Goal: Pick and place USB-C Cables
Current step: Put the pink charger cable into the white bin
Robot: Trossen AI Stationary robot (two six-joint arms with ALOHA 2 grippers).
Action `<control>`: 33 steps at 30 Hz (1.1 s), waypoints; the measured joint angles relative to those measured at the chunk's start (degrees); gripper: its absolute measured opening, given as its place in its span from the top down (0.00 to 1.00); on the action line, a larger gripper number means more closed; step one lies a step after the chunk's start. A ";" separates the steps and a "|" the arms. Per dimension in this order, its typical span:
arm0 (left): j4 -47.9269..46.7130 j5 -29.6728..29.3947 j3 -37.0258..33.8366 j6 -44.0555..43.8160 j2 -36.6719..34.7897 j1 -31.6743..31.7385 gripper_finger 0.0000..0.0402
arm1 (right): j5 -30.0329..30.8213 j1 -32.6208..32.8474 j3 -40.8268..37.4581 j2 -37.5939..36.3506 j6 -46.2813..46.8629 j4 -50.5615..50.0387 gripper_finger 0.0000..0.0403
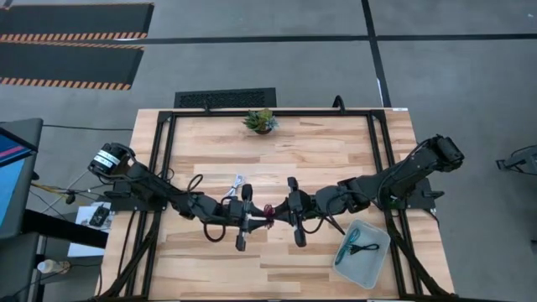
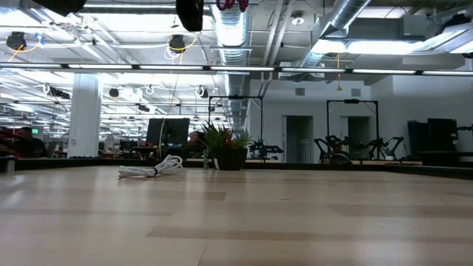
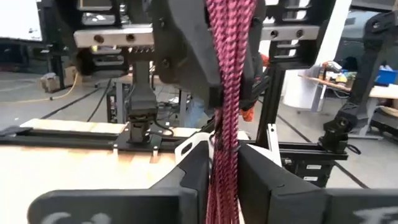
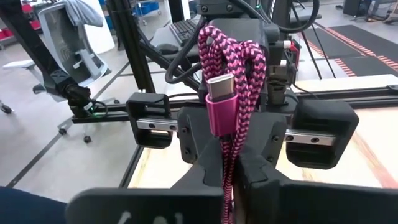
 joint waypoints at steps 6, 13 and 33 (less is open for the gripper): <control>-2.04 1.06 0.00 -1.85 0.00 0.02 0.71 | -0.21 0.39 0.00 -0.13 -1.29 0.00 0.97; -3.61 1.08 0.00 -3.68 0.00 0.02 0.49 | -0.43 0.62 0.02 -0.55 -0.85 -2.80 0.97; -9.20 0.84 -0.07 -10.66 0.00 0.02 0.39 | 0.25 13.91 5.81 -5.87 17.01 -59.16 0.97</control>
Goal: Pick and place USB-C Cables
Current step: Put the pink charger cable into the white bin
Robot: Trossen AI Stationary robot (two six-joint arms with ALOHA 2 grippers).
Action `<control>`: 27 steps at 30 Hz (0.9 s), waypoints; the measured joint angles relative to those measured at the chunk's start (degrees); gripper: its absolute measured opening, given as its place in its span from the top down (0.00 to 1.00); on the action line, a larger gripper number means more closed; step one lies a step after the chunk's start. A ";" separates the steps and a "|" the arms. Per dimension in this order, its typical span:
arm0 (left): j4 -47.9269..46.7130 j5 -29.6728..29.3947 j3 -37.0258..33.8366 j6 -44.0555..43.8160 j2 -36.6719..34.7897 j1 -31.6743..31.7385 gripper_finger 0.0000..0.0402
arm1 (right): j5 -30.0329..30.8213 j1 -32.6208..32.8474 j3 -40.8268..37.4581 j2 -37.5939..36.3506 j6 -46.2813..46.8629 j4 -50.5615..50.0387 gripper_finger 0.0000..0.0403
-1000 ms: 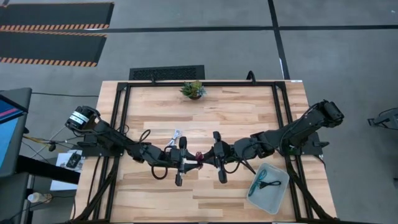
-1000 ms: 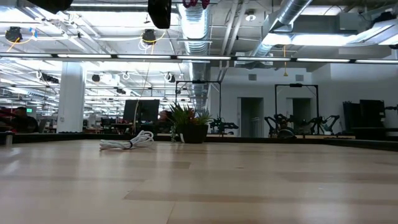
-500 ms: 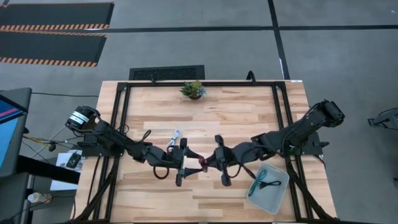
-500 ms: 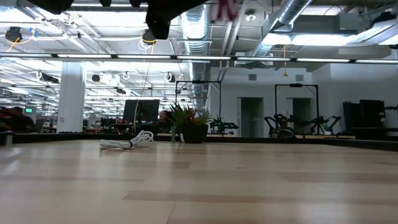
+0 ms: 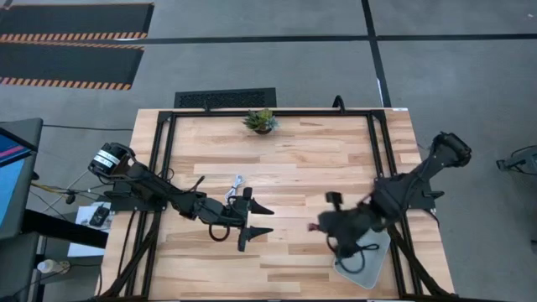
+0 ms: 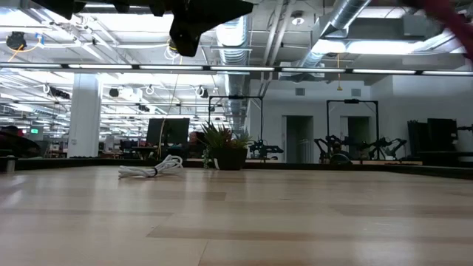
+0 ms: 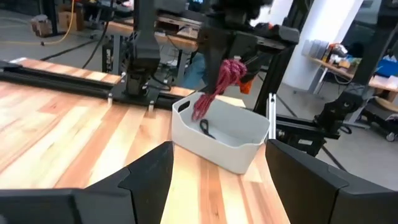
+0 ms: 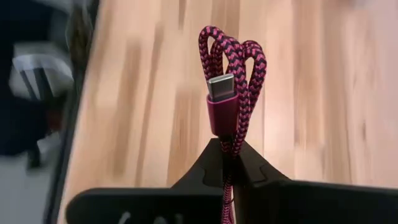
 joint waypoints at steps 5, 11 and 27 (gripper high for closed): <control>-0.30 -0.34 0.00 -0.36 0.00 0.00 0.39 | -3.21 5.24 -0.01 1.67 4.87 -9.83 0.97; -1.46 -1.69 0.00 -1.10 0.02 0.02 0.39 | -7.64 9.71 1.28 4.46 7.06 -14.58 0.97; -2.77 -3.53 0.00 -1.43 0.02 0.11 0.39 | -24.95 14.94 1.60 19.79 -4.43 -14.95 0.95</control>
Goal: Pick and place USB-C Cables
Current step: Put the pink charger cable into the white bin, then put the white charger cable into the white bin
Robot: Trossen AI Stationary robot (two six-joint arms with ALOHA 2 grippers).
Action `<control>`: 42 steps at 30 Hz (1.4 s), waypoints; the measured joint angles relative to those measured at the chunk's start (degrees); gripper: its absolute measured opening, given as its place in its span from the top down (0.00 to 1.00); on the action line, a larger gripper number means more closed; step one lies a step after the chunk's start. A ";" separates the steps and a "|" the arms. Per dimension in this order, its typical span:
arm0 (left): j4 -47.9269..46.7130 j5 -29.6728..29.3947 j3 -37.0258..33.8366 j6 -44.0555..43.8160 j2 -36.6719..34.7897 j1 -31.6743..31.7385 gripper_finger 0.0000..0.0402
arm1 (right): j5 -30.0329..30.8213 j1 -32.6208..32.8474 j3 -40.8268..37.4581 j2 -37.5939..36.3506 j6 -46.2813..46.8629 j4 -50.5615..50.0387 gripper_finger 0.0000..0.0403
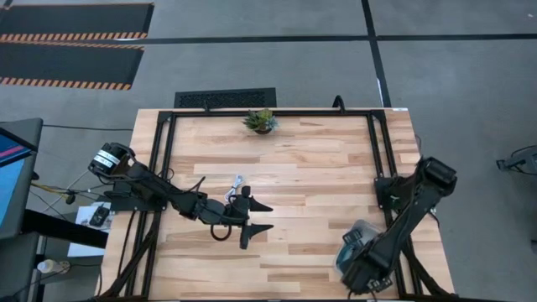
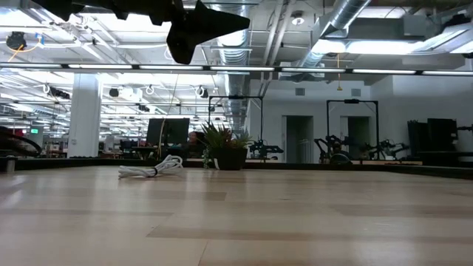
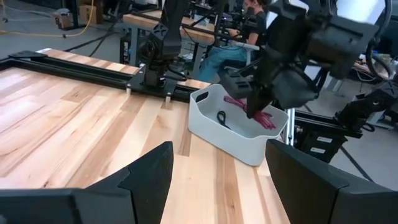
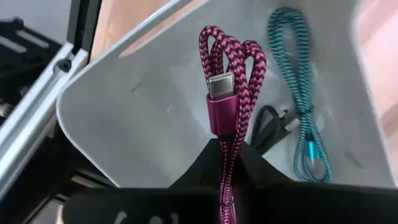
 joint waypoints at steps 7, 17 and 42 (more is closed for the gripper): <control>-0.61 0.00 0.00 0.01 0.00 0.00 0.39 | -1.29 0.02 0.00 3.38 -4.76 0.79 0.90; -1.35 -0.92 0.02 -0.35 0.00 0.00 0.39 | -1.16 -0.48 0.00 3.74 -7.93 4.38 0.87; -17.30 -9.72 0.04 -11.40 -0.24 1.11 0.39 | 1.17 -4.73 0.00 3.68 8.92 -3.50 0.43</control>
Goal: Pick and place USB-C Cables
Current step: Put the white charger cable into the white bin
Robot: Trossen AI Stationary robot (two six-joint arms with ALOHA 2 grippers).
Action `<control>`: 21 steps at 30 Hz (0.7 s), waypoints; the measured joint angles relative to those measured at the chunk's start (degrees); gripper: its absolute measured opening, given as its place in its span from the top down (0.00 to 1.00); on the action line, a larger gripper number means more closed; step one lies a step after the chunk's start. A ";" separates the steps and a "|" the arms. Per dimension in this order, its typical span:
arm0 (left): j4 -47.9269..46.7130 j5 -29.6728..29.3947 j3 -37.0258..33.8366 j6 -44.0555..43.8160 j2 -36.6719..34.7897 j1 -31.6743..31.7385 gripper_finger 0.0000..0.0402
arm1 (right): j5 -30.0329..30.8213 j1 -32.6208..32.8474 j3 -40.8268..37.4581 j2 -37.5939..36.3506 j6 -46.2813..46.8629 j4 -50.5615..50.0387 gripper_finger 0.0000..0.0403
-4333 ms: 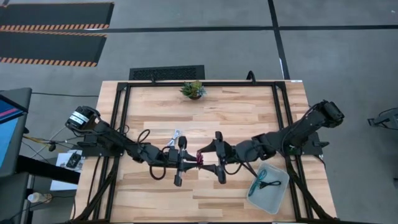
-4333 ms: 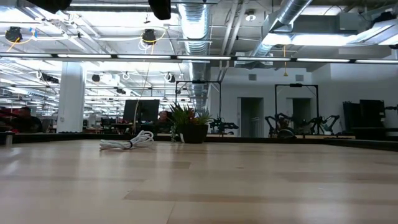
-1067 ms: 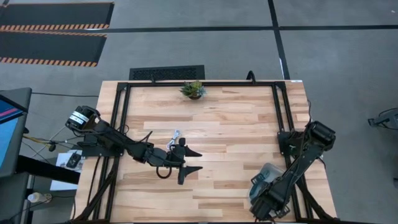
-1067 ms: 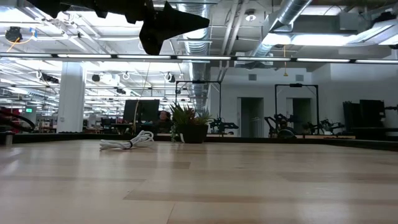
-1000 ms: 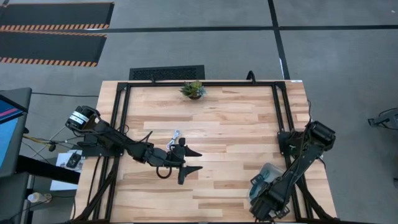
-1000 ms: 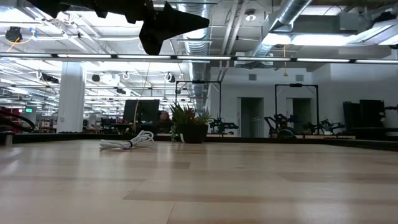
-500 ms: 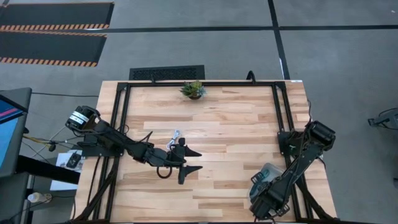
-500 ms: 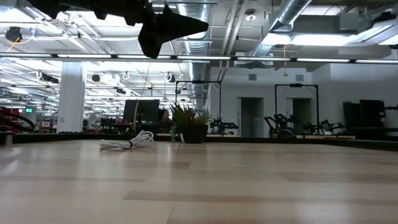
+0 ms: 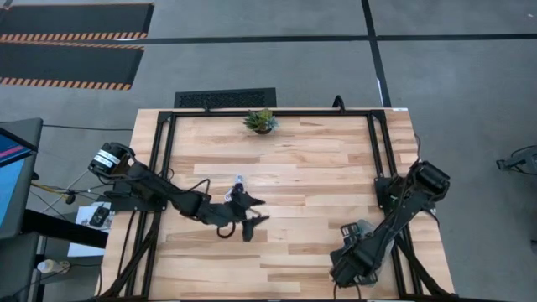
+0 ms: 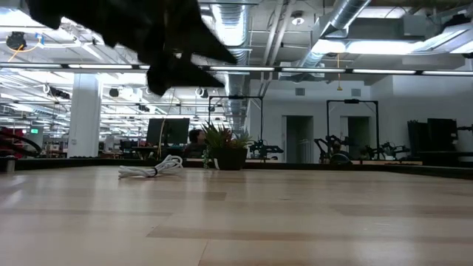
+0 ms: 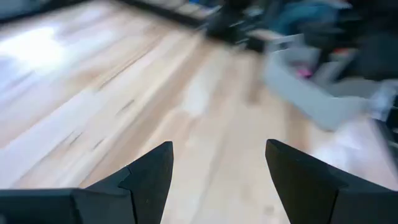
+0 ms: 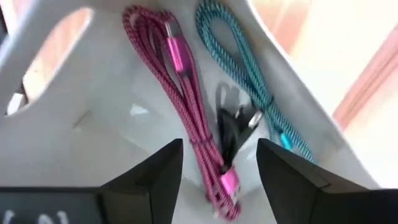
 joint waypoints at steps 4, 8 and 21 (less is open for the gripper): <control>-9.43 0.48 0.00 -11.65 -0.13 3.36 0.39 | -3.05 -1.89 -0.02 -0.43 1.42 0.58 0.43; -18.90 1.16 0.00 -15.38 -0.15 6.98 0.39 | -3.44 -2.95 0.60 -1.00 1.26 0.34 0.43; -33.91 -0.85 0.00 -18.18 -0.22 12.55 0.39 | 2.44 -3.38 2.99 -2.86 2.57 0.78 0.43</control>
